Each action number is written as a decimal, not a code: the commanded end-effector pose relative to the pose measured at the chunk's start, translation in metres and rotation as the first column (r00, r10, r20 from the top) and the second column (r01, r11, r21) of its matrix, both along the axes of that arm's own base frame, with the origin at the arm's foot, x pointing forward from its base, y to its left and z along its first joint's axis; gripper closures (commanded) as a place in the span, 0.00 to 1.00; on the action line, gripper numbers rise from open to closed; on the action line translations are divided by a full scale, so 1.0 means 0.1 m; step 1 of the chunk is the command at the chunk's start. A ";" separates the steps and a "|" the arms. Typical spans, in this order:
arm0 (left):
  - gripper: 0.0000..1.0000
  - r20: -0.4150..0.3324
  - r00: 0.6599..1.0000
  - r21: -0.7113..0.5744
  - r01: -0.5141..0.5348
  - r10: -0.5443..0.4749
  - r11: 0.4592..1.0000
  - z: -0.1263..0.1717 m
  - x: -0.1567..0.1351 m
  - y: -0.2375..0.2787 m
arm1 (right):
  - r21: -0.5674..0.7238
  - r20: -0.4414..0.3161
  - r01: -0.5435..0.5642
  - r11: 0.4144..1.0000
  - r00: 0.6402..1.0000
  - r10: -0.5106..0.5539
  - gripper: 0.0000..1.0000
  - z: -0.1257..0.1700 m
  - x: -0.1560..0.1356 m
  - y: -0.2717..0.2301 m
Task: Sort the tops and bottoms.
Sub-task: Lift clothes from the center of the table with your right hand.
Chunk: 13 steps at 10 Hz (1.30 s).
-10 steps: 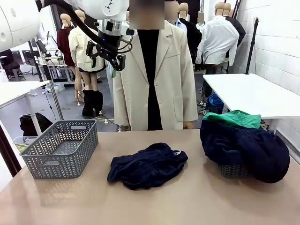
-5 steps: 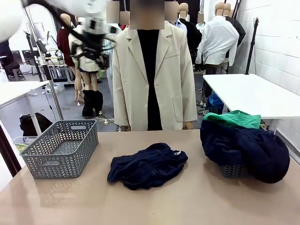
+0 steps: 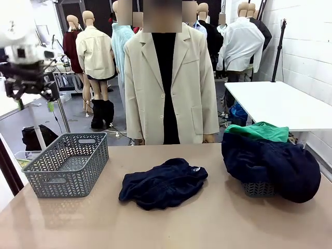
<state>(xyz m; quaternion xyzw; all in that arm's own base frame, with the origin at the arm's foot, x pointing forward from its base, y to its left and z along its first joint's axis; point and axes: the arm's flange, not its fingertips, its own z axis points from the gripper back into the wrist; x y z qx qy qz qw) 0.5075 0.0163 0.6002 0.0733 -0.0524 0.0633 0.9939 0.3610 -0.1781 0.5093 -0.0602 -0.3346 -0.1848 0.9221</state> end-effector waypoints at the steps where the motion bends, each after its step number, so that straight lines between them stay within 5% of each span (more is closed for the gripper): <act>1: 0.00 0.046 0.997 -0.047 -0.060 0.062 0.997 -0.17 -0.19 0.13 | 0.012 0.002 0.007 1.000 1.000 -0.007 0.00 -0.02 0.00 0.02; 3: 0.00 0.144 0.988 -0.120 -0.039 0.056 0.992 -0.13 -0.26 0.36 | 0.012 0.002 0.007 1.000 1.000 -0.007 0.00 -0.02 0.00 0.02; 4: 0.00 0.033 0.998 -0.029 -0.059 0.060 0.998 -0.19 -0.13 0.29 | 0.012 0.002 0.007 1.000 1.000 -0.007 0.00 -0.02 0.00 0.02; 5: 0.00 0.033 0.998 -0.029 -0.059 0.060 0.998 -0.19 -0.13 0.29 | 0.000 0.000 0.000 1.000 1.000 0.000 0.00 0.00 0.00 0.00; 7: 0.00 0.033 0.998 -0.029 -0.059 0.060 0.998 -0.19 -0.13 0.29 | -0.074 0.140 -0.009 0.997 0.990 0.020 0.00 0.64 -0.14 0.37; 10: 0.00 0.033 0.998 -0.029 -0.059 0.060 0.998 -0.19 -0.13 0.29 | -0.090 0.190 -0.169 0.981 0.965 0.184 0.00 1.70 -0.25 1.32; 11: 0.00 0.033 0.998 -0.029 -0.059 0.060 0.998 -0.19 -0.13 0.29 | -0.083 0.129 -0.302 0.950 0.942 0.310 0.00 1.86 -0.19 1.68; 13: 0.00 0.033 0.998 -0.029 -0.059 0.060 0.998 -0.19 -0.13 0.29 | -0.086 -0.028 -0.630 0.772 0.776 0.630 0.00 1.83 0.08 2.44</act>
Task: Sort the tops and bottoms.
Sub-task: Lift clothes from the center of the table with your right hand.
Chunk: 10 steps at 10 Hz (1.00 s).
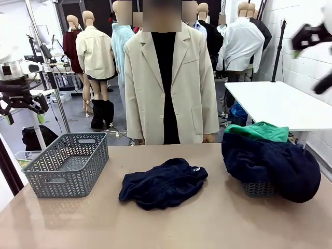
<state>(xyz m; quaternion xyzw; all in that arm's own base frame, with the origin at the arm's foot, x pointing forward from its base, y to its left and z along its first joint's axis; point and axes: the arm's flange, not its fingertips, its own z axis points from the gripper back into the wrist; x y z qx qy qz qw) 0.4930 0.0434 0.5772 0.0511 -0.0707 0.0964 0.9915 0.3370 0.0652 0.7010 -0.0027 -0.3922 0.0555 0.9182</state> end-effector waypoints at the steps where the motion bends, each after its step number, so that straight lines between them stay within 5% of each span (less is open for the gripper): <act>1: 0.00 -0.011 1.000 0.016 0.001 -0.001 1.000 0.04 0.01 0.02 | -0.108 -0.163 -0.255 0.961 0.958 0.236 0.00 -0.25 0.42 0.41; 3: 0.00 -0.011 1.000 0.016 0.001 -0.001 1.000 0.04 0.01 0.02 | -0.183 -0.332 -0.408 0.894 0.882 0.335 0.00 -0.76 0.55 1.15; 4: 0.00 -0.011 1.000 0.016 0.001 -0.001 1.000 0.04 0.01 0.02 | -0.148 -0.447 -0.523 0.839 0.792 0.415 0.00 -1.09 0.54 1.44; 5: 0.00 -0.011 1.000 0.016 0.001 -0.001 1.000 0.04 0.01 0.02 | -0.128 -0.462 -0.568 0.813 0.759 0.458 0.00 -1.36 0.54 1.64; 8: 0.00 -0.011 1.000 0.016 0.001 -0.001 1.000 0.04 0.01 0.02 | -0.175 -0.496 -0.608 0.774 0.734 0.464 0.00 -2.09 0.58 2.20; 10: 0.00 -0.011 1.000 0.016 0.001 -0.001 1.000 0.04 0.01 0.02 | -0.136 -0.513 -0.576 0.806 0.737 0.440 0.00 -1.87 0.53 2.02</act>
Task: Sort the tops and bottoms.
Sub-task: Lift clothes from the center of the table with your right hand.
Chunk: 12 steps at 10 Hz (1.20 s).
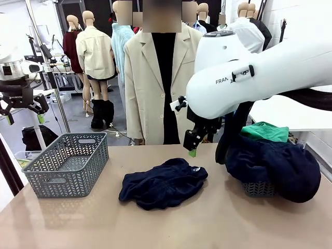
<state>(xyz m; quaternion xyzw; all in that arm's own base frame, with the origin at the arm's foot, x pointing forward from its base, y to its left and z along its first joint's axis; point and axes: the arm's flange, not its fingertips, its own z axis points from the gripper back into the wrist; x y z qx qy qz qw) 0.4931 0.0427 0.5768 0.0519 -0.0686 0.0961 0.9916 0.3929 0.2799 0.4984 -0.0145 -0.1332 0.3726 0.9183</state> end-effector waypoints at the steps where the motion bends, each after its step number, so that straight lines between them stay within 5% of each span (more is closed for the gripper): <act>1: 0.00 -0.007 1.000 0.015 0.001 -0.001 1.000 0.04 0.01 0.03 | 0.008 0.007 0.022 1.000 1.000 -0.022 0.00 0.16 -0.03 -0.12; 5: 0.00 -0.007 1.000 0.015 0.001 -0.001 1.000 0.04 0.01 0.03 | 0.010 0.023 0.022 1.000 0.999 -0.022 0.00 0.18 -0.02 -0.12; 8: 0.00 -0.007 1.000 0.015 0.001 -0.001 1.000 0.04 0.01 0.03 | -0.107 -0.084 -0.142 0.984 0.988 0.133 0.00 -0.04 0.49 0.28; 10: 0.00 -0.007 1.000 0.015 0.001 -0.001 1.000 0.04 0.01 0.03 | -0.226 -0.172 -0.301 0.926 0.948 0.267 0.00 -0.34 0.74 0.58; 12: 0.00 -0.007 1.000 0.015 0.001 -0.001 1.000 0.04 0.01 0.03 | -0.193 -0.269 -0.444 0.875 0.881 0.388 0.00 -0.78 0.87 0.80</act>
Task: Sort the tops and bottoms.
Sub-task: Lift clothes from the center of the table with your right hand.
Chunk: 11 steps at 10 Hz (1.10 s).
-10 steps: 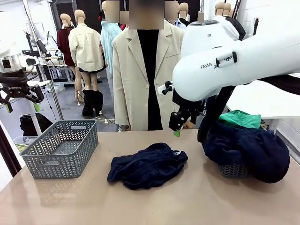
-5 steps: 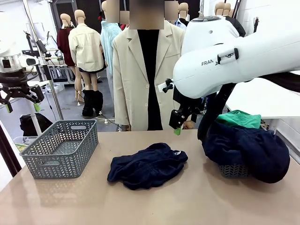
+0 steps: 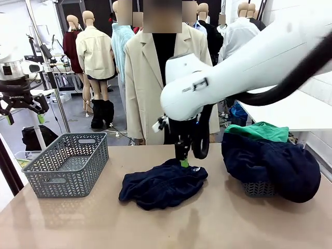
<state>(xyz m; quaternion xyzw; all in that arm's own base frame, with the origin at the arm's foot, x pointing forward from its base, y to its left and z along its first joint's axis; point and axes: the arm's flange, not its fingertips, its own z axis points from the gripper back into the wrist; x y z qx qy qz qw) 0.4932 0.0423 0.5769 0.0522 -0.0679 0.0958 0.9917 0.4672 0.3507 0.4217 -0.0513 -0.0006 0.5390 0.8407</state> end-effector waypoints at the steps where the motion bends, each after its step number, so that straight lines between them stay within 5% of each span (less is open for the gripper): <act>1: 0.00 -0.005 1.000 0.015 0.001 -0.001 1.000 0.04 0.01 0.03 | -0.117 0.016 -0.191 0.974 0.981 0.195 0.00 -0.25 0.11 0.20; 3: 0.00 -0.005 1.000 0.015 0.001 -0.001 1.000 0.04 0.01 0.03 | -0.058 0.055 -0.249 0.967 0.966 0.252 0.00 -0.48 0.06 0.20; 7: 0.00 -0.005 1.000 0.015 0.001 -0.001 1.000 0.04 0.01 0.03 | 0.012 0.156 -0.144 0.989 0.978 0.141 0.00 -0.62 -0.36 0.25; 8: 0.00 -0.005 1.000 0.015 0.001 -0.001 1.000 0.04 0.01 0.03 | -0.029 0.077 -0.208 0.978 0.975 0.209 0.00 -0.55 -0.02 0.31; 11: 0.00 -0.005 1.000 0.015 0.001 -0.001 1.000 0.04 0.01 0.03 | -0.012 0.100 -0.191 0.982 0.977 0.191 0.00 -0.57 -0.12 0.32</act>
